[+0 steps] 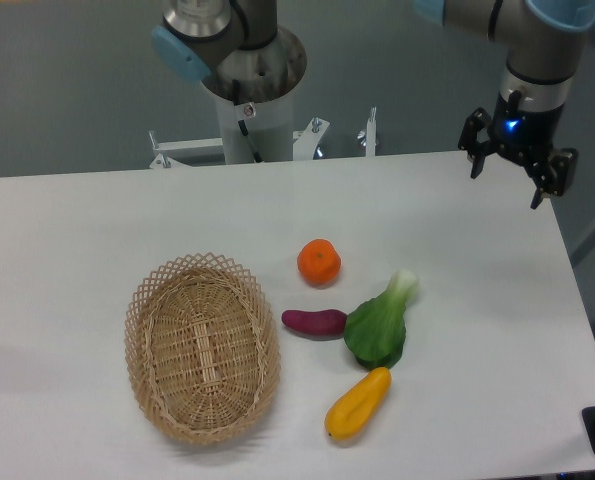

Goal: Pick up the green vegetable from the table
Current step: 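Move the open gripper over the green bok choy and lower it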

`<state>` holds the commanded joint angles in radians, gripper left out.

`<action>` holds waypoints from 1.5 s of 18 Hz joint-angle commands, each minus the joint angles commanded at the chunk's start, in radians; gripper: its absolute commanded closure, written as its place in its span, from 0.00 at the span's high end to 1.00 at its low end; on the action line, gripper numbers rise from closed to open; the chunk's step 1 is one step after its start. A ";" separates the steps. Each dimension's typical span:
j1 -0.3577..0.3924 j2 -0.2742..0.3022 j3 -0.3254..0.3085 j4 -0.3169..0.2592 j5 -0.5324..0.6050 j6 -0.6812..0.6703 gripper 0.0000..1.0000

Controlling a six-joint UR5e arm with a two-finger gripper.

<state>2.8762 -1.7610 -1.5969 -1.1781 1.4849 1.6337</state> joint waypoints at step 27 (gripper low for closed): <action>-0.147 -0.124 -0.239 0.224 -0.006 -0.273 1.00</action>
<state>2.7290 -1.8851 -1.8362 -0.9542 1.4788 1.3606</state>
